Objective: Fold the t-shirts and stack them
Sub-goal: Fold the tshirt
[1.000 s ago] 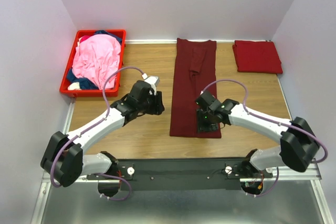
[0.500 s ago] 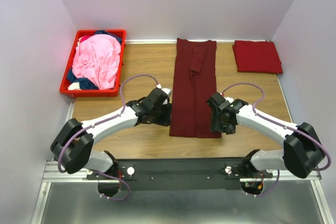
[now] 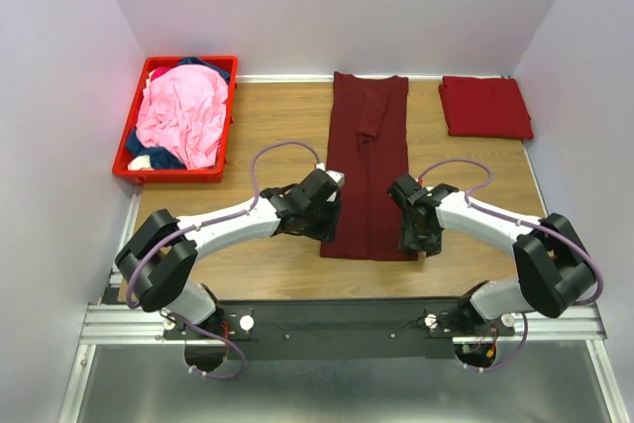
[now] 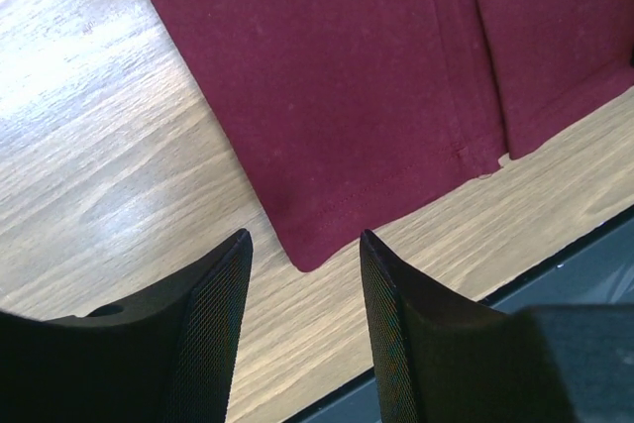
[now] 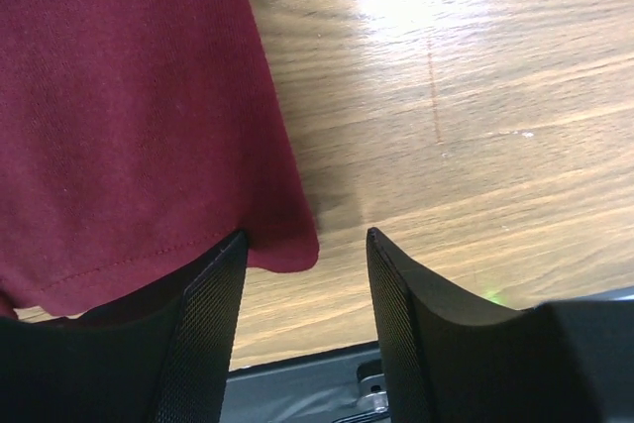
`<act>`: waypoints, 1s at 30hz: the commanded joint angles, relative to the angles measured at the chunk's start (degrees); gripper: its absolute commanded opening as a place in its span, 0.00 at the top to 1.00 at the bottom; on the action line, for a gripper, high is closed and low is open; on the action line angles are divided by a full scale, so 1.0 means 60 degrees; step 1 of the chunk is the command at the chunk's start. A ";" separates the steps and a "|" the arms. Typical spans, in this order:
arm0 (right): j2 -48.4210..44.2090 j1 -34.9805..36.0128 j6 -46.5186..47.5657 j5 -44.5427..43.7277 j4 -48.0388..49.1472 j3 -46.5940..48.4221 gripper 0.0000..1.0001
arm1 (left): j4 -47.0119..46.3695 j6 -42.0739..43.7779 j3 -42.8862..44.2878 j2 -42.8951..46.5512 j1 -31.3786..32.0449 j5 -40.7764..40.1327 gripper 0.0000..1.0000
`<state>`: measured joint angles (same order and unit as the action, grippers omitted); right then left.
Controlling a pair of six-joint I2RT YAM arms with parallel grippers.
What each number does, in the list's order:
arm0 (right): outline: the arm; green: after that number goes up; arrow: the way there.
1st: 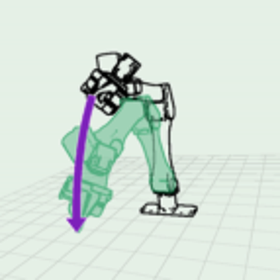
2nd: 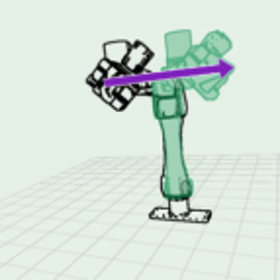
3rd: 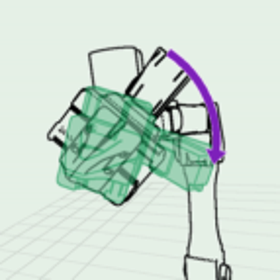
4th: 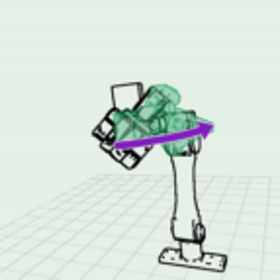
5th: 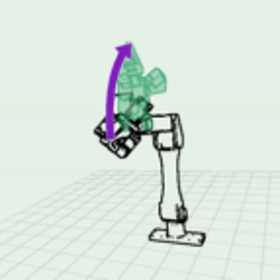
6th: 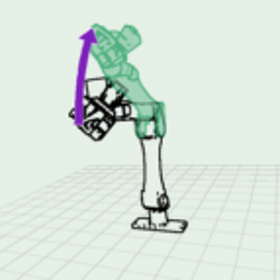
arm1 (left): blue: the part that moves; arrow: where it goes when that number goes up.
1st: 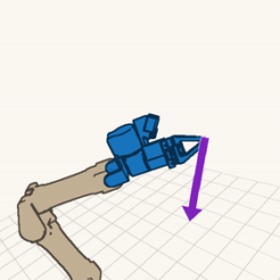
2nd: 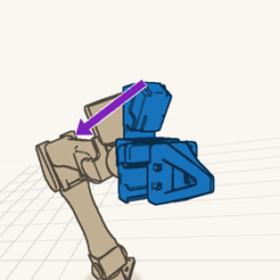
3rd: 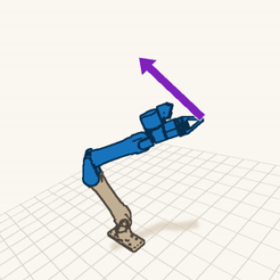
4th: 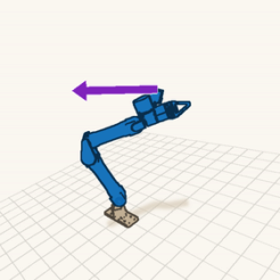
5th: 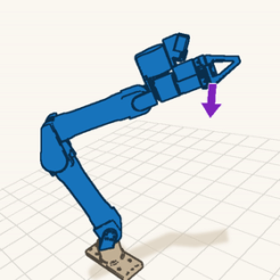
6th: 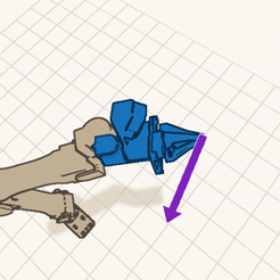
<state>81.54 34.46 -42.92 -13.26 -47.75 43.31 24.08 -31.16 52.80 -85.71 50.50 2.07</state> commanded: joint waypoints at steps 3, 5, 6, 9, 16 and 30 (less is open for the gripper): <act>0.0897 -0.0074 -0.0084 0.0757 0.0969 -0.0742 0.44 | 0.0235 0.0037 0.0224 -0.0187 0.0109 -0.0271 0.44; 0.1014 -0.0074 -0.0084 0.1356 0.1365 -0.1180 0.50 | 0.0309 0.0037 0.0224 -0.0216 0.0123 -0.0271 0.44; 0.1015 -0.0074 -0.0084 0.1519 0.1496 -0.1314 0.52 | 0.0323 0.0037 0.0224 -0.0217 0.0123 -0.0286 0.44; 0.0826 -0.0074 -0.0128 0.1887 0.1703 -0.1491 0.59 | 0.0469 0.0095 0.0151 -0.0231 0.0138 -0.0561 0.44; 0.0517 -0.0074 -0.0025 0.2151 0.1791 -0.1549 0.92 | 0.0866 0.0022 0.0151 -0.0480 0.0138 -0.0959 0.47; 0.0576 -0.0074 0.0297 0.2458 0.2054 -0.1564 0.98 | 0.1143 -0.0154 0.0209 -0.1139 0.0313 -0.1002 0.51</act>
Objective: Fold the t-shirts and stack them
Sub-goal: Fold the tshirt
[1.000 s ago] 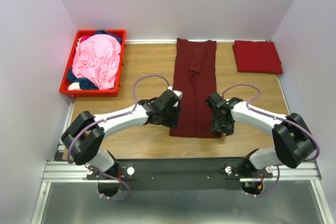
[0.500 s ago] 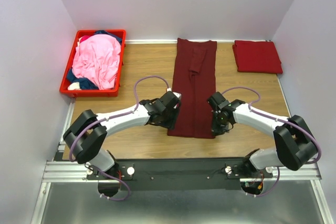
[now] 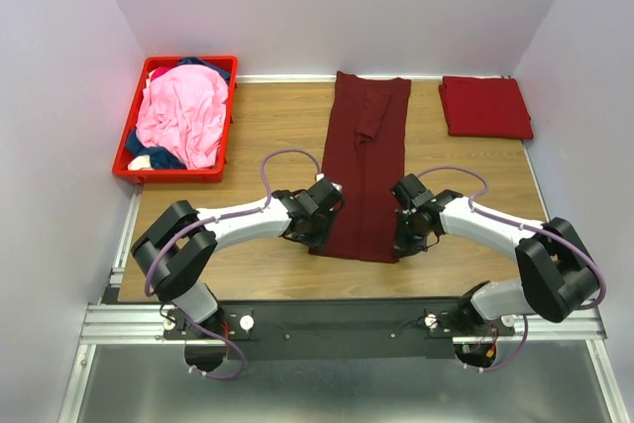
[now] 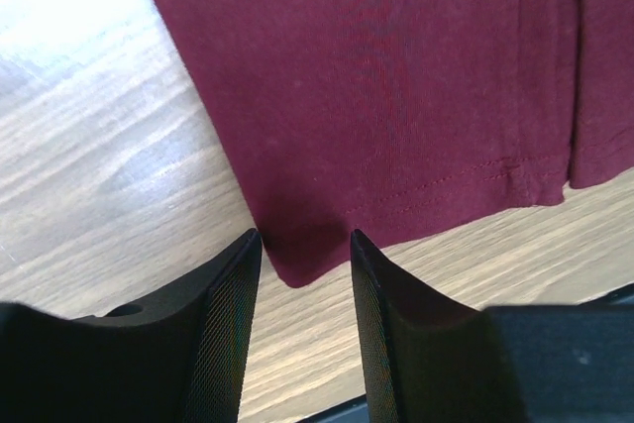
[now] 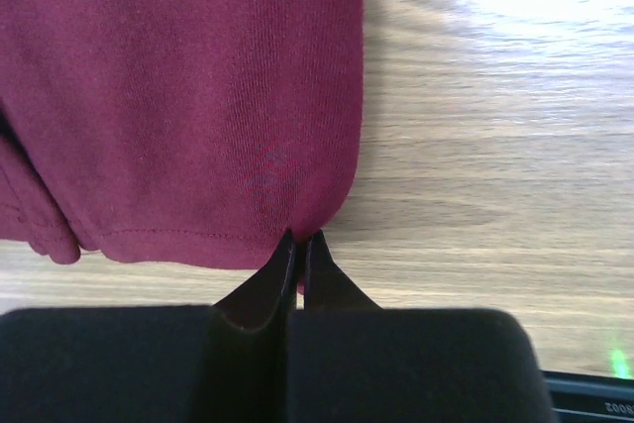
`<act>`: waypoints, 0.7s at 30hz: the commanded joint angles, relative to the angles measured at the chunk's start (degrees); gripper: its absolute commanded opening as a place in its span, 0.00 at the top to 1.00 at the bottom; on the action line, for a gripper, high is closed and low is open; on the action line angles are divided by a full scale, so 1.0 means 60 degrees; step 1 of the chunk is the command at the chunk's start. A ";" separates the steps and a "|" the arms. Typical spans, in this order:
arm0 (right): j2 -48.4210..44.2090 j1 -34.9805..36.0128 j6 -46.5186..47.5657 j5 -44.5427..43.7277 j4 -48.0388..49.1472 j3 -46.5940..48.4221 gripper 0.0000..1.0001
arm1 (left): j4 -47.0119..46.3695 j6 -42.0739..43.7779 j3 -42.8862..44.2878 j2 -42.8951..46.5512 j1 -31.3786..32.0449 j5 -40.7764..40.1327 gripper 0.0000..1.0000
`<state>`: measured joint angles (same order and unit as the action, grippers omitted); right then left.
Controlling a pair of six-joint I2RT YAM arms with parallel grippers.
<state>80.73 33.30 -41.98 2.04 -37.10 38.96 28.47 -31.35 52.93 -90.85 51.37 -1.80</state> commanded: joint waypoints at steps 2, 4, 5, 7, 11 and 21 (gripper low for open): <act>0.0710 0.0119 0.0170 -0.0063 0.0295 -0.0839 0.98 | 0.0645 -0.0150 0.0231 -0.0415 0.0168 -0.0635 0.51; 0.0710 0.0119 0.0199 -0.0048 0.0324 -0.0839 0.98 | 0.0864 -0.0252 0.0290 -0.0503 0.0197 -0.0928 0.51; 0.0710 0.0119 0.0199 -0.0048 0.0324 -0.0839 0.98 | 0.0924 -0.0253 0.0305 -0.0532 0.0197 -0.0988 0.51; 0.0710 0.0119 0.0228 -0.0048 0.0339 -0.0825 0.98 | 0.0953 -0.0253 0.0320 -0.0620 0.0197 -0.1047 0.51; 0.0696 0.0119 0.0258 -0.0033 0.0339 -0.0795 0.98 | 0.1027 -0.0268 0.0232 -0.0767 0.0197 -0.1077 0.52; -0.0282 0.0542 -0.0078 0.1094 0.0179 -0.0971 0.99 | 0.1509 -0.0865 -0.0309 -0.0065 0.0795 -0.0638 1.00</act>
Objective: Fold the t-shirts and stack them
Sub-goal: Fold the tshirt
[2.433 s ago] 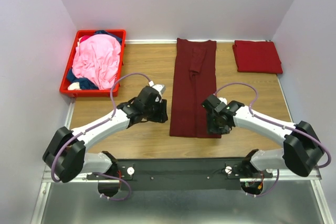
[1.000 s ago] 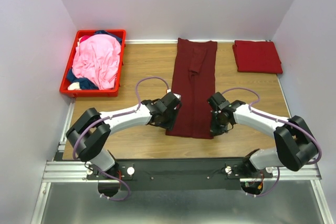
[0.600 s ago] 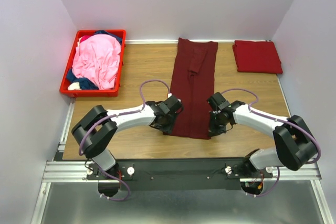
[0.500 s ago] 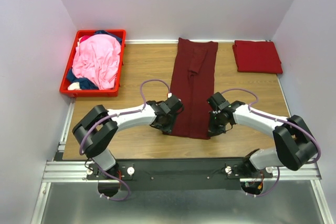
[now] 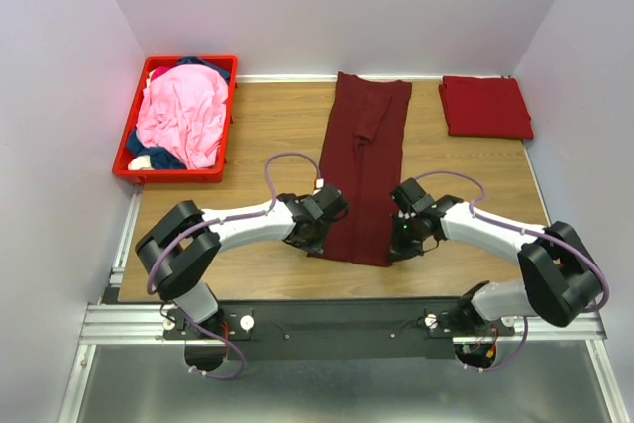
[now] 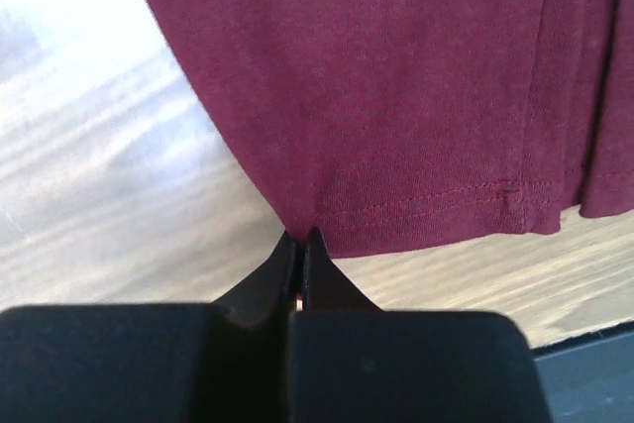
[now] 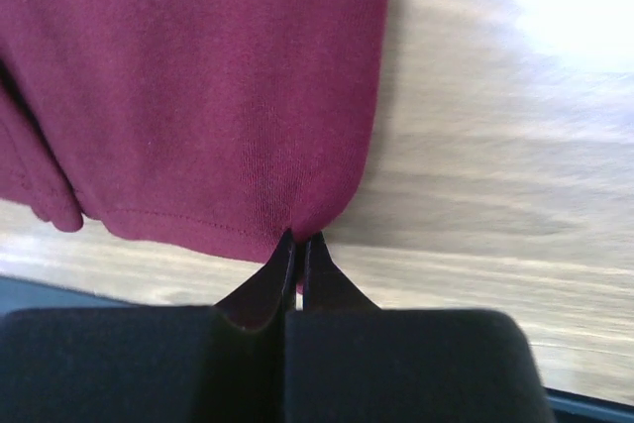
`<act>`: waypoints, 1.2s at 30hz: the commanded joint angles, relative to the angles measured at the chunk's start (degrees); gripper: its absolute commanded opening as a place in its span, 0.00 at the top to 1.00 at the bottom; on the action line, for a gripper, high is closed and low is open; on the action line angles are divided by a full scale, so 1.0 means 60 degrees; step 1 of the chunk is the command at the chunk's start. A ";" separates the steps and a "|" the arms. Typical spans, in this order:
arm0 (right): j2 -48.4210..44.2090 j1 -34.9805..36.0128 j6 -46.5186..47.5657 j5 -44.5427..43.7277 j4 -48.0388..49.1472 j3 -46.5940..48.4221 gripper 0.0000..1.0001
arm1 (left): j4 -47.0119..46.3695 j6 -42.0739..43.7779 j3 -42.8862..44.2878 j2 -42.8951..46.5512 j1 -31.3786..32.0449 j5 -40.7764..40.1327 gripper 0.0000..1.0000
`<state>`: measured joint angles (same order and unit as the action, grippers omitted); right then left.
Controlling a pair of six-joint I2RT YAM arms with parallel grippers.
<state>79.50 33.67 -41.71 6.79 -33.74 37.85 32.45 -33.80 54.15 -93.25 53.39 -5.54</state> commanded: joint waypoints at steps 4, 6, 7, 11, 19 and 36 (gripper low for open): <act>-0.1292 0.1360 -0.0941 0.0772 -0.1449 -0.0858 0.99 | 0.1533 -0.1642 -0.0968 0.1536 0.1659 0.0454 1.00; -0.2127 0.1478 -0.1060 0.0993 -0.1976 -0.0786 0.99 | 0.1681 -0.2099 -0.1115 0.2268 0.1927 0.0762 1.00; -0.2350 0.1478 -0.1104 0.0906 -0.2125 -0.0669 0.99 | 0.1682 -0.2333 -0.1086 0.2488 0.2000 0.0806 1.00; -0.2310 0.1391 -0.0828 -0.1022 -0.2565 0.1054 0.99 | 0.1039 -0.1550 -0.0414 0.3091 0.1114 0.0396 1.00; 0.0560 0.0028 0.1618 -0.3912 -0.2201 0.4354 0.99 | -0.0455 0.1354 0.2193 0.1597 -0.1704 -0.0233 1.00; 0.3243 -0.1701 0.3275 -0.3680 0.0437 0.5499 0.99 | -0.2727 0.2616 0.3646 -0.1626 -0.3096 -0.0614 1.00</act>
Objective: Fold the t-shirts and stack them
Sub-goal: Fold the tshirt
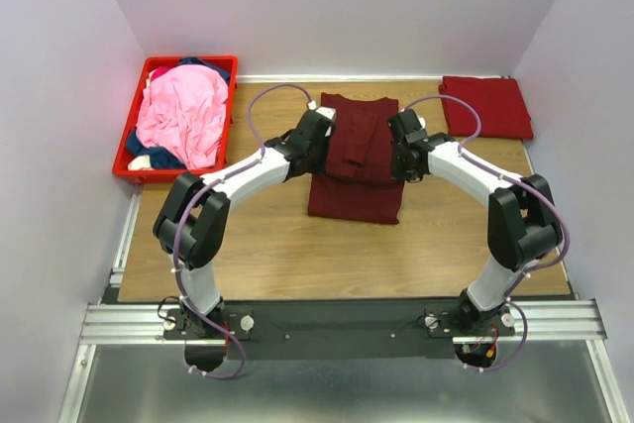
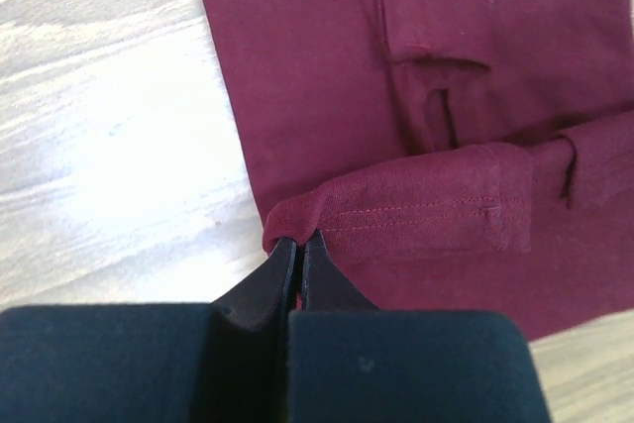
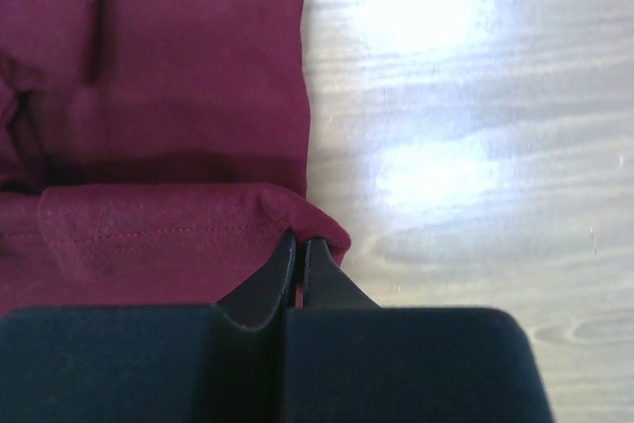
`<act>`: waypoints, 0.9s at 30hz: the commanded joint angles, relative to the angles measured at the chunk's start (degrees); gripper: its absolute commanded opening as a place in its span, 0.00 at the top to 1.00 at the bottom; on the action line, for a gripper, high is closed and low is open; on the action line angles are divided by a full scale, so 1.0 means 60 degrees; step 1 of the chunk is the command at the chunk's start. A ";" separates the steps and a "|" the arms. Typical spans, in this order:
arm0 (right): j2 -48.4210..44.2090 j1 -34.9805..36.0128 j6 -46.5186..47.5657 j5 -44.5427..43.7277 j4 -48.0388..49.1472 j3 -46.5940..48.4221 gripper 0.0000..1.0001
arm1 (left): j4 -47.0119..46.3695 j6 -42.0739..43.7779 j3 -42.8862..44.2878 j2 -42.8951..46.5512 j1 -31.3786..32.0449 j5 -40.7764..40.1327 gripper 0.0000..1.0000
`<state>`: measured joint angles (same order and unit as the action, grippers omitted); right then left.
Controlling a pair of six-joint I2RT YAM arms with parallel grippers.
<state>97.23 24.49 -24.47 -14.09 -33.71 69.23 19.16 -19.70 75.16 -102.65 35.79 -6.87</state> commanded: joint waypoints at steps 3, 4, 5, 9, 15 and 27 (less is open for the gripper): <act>0.0464 -0.0244 0.0548 -0.0186 0.0682 0.0341 0.99 | -0.0834 0.0150 -0.0060 -0.0132 -0.0296 -0.0247 1.00; 0.0523 -0.0244 0.0606 -0.0186 0.0741 0.0399 0.99 | -0.0936 0.0106 -0.0060 -0.0162 -0.0354 -0.0173 1.00; 0.0610 -0.0287 0.0664 -0.0186 0.0770 0.0429 0.99 | -0.0981 0.0091 -0.0046 -0.0307 -0.0369 -0.0129 1.00; 0.1094 -0.0332 0.0709 -0.0172 0.0902 0.0488 0.99 | -0.1127 -0.0011 0.0013 -0.0674 -0.0384 -0.0172 1.00; 0.1329 -0.0361 0.0753 -0.0230 0.1210 0.0458 0.98 | -0.1464 -0.0261 -0.0192 -0.0967 -0.0413 -0.0143 1.00; 0.0410 -0.0346 0.0826 0.0588 0.1298 0.0386 0.56 | -0.1098 -0.0817 -0.0615 -0.0325 -0.0413 -0.0158 0.53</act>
<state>105.16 22.74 -19.84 -13.28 -26.63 71.20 11.92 -22.72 73.84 -108.84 33.69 -6.87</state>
